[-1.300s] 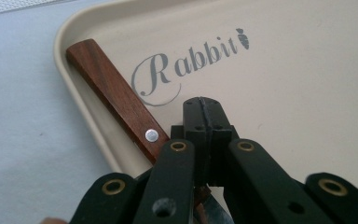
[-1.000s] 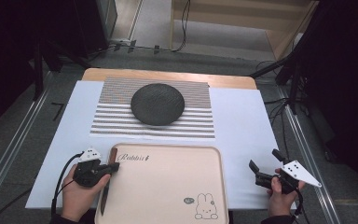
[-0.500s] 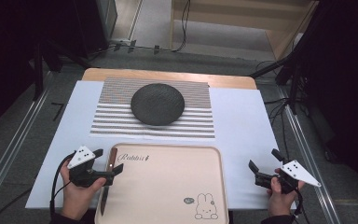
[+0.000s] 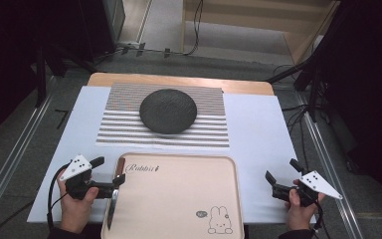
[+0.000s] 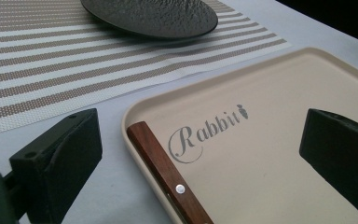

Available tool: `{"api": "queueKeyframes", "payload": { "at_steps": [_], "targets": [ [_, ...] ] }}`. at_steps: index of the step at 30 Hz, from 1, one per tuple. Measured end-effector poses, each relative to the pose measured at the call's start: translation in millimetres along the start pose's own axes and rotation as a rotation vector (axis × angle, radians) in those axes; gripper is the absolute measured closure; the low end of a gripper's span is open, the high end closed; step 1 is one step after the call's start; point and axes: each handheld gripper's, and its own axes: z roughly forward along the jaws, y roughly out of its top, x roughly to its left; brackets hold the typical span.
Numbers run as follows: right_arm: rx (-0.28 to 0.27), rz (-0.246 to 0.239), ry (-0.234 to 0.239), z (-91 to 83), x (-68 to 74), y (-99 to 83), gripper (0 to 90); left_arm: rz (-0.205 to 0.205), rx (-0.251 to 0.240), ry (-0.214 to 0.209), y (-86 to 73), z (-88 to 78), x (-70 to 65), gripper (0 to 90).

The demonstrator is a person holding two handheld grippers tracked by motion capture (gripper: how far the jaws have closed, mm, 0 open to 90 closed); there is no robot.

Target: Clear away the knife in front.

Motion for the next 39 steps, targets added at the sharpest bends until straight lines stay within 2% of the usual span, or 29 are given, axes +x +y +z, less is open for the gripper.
{"api": "queueKeyframes", "payload": {
  "at_steps": [9,19,23,28,33,39],
  "targets": [
    [-0.002,0.002,0.001,0.0,-0.5,0.0,0.0,-0.02,-0.017,0.015,-2.3,-12.0,17.7,0.0],
    [0.003,0.004,-0.002,0.5,-1.0,0.4,0.0,-0.036,-0.039,0.068,-7.4,-31.5,39.2,0.0],
    [-0.003,0.011,0.0,0.4,-2.2,0.4,0.0,-0.054,-0.047,0.09,-10.6,-39.2,48.5,0.0],
    [-0.008,0.023,0.003,-0.8,-3.5,0.0,0.0,-0.085,-0.075,0.098,-16.9,-51.1,62.1,0.0],
    [-0.01,0.039,-0.004,-0.5,-4.3,0.1,0.0,-0.083,-0.097,0.113,-21.1,-61.2,69.1,0.0],
    [-0.007,0.046,-0.005,-0.4,-5.3,0.1,0.0,-0.063,-0.1,0.162,-25.5,-71.2,74.3,0.0]
  ]
}}
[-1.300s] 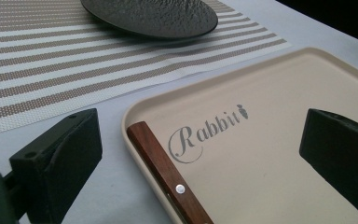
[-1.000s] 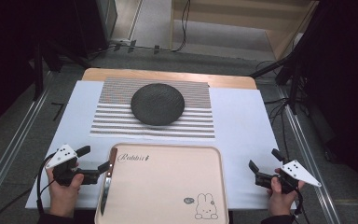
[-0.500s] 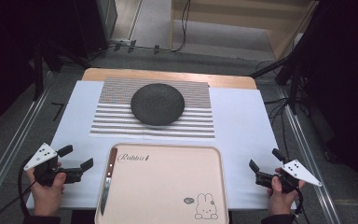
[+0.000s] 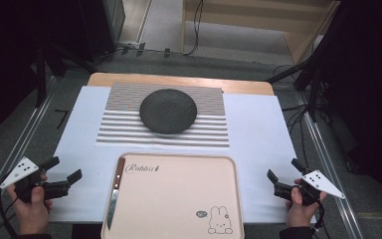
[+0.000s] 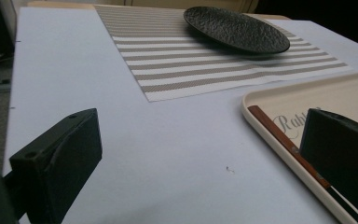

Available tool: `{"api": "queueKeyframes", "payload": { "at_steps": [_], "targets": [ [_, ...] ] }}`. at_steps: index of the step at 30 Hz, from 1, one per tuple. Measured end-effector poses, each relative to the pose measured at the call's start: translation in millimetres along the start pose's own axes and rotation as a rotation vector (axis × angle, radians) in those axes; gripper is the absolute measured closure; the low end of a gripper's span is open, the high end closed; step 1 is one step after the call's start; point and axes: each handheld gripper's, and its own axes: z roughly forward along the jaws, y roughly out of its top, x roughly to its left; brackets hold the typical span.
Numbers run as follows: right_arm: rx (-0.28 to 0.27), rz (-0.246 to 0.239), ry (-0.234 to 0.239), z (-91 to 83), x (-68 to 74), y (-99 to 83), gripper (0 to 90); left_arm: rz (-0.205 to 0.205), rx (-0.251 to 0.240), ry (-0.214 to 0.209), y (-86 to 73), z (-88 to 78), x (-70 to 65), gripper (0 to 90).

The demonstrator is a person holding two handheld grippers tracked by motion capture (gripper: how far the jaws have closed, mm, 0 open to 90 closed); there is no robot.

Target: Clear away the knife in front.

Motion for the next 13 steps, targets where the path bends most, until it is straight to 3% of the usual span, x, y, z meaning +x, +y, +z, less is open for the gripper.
{"api": "queueKeyframes", "payload": {
  "at_steps": [3,8,13],
  "targets": [
    [-0.004,0.001,-0.002,0.3,-1.0,0.0,0.0,0.008,-0.005,0.009,-1.3,-3.5,1.6,0.0],
    [-0.006,0.005,-0.007,0.1,-1.3,0.0,0.0,-0.018,-0.003,-0.002,-5.1,-1.5,4.5,0.0],
    [-0.007,0.004,-0.006,0.1,-1.4,0.0,0.0,-0.007,0.01,0.001,-6.3,2.1,2.2,0.0]
  ]
}}
